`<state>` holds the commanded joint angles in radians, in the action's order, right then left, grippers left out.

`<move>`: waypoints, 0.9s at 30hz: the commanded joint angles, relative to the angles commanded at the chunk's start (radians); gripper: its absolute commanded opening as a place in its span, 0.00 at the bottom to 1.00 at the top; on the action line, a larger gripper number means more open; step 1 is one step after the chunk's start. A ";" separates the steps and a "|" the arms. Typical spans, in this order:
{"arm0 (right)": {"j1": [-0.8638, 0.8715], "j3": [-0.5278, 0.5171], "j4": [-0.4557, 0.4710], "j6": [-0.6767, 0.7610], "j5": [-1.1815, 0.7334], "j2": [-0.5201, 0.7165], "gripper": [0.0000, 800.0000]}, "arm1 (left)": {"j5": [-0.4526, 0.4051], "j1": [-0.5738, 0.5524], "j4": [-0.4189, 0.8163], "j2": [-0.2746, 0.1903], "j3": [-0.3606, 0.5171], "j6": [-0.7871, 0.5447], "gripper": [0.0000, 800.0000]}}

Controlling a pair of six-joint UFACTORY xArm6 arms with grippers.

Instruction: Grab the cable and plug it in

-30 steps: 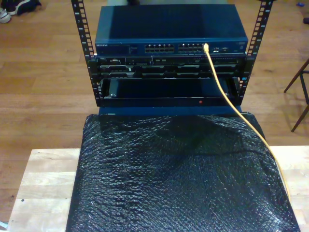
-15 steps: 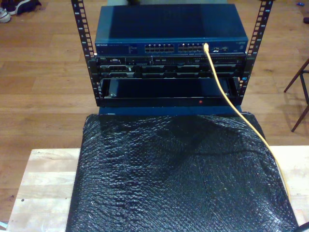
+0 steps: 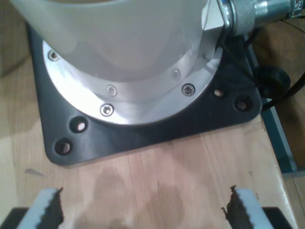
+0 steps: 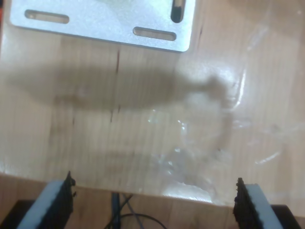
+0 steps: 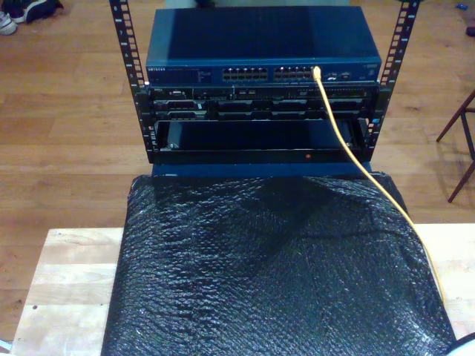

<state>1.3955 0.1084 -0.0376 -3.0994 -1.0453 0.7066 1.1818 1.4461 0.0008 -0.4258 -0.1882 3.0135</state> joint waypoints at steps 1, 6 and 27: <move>0.000 -0.005 0.000 0.000 0.006 -0.005 1.00 | 0.000 0.000 0.000 0.000 0.000 0.002 1.00; 0.014 -0.041 0.000 -0.002 0.081 -0.058 1.00 | 0.002 0.000 0.000 0.000 0.000 0.002 1.00; 0.060 -0.109 -0.003 -0.043 0.190 -0.048 1.00 | 0.000 0.000 0.000 0.000 0.000 0.000 1.00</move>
<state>1.4553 -0.0006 -0.0407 -3.1424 -0.8550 0.6590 1.1818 1.4461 0.0008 -0.4258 -0.1882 3.0135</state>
